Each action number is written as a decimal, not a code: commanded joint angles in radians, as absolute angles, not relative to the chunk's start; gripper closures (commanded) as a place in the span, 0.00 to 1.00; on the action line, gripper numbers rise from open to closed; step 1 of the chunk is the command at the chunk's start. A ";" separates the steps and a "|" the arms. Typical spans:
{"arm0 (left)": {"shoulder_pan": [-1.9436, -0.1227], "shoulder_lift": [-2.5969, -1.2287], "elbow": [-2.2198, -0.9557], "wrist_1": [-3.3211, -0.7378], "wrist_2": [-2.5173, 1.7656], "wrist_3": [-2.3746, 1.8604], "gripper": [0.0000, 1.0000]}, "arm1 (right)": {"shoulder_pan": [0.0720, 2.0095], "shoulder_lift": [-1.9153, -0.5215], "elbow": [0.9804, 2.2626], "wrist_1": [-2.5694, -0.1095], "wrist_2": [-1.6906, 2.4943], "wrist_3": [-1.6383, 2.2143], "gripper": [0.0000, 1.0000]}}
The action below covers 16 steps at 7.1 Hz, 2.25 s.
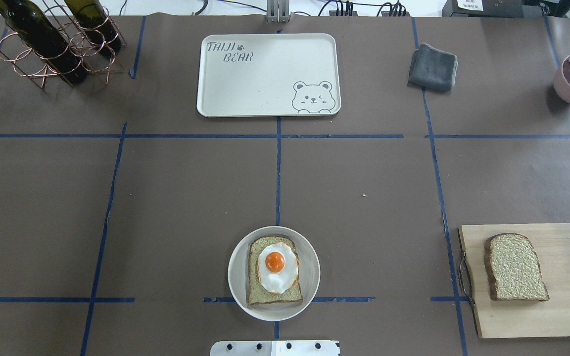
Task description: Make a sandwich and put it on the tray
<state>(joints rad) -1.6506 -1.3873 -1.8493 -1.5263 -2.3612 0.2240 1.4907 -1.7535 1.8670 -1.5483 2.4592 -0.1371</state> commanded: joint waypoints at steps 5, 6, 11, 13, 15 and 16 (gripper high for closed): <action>-1.649 -1.387 -1.845 -1.525 -2.378 0.222 0.00 | 0.891 -2.011 1.853 -0.524 2.225 0.975 0.00; -1.649 -1.385 -1.845 -1.525 -2.378 0.224 0.00 | 0.823 -2.011 1.804 -0.458 2.144 0.991 0.00; -1.644 -1.384 -1.845 -1.523 -2.378 0.224 0.00 | 0.697 -2.008 1.759 -0.316 2.105 1.071 0.34; -1.644 -1.381 -1.844 -1.523 -2.378 0.224 0.00 | 0.692 -2.020 1.758 -0.316 2.103 1.069 0.41; -1.643 -1.381 -1.844 -1.523 -2.378 0.224 0.00 | 0.690 -2.026 1.756 -0.316 2.102 1.069 0.49; -1.643 -1.381 -1.844 -1.523 -2.379 0.224 0.00 | 0.677 -2.026 1.756 -0.318 2.089 1.069 0.49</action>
<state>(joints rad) -1.6432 -1.3804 -1.8439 -1.5232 -2.3780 0.2240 0.6875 -2.0252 1.7571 -0.3163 2.0995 1.0692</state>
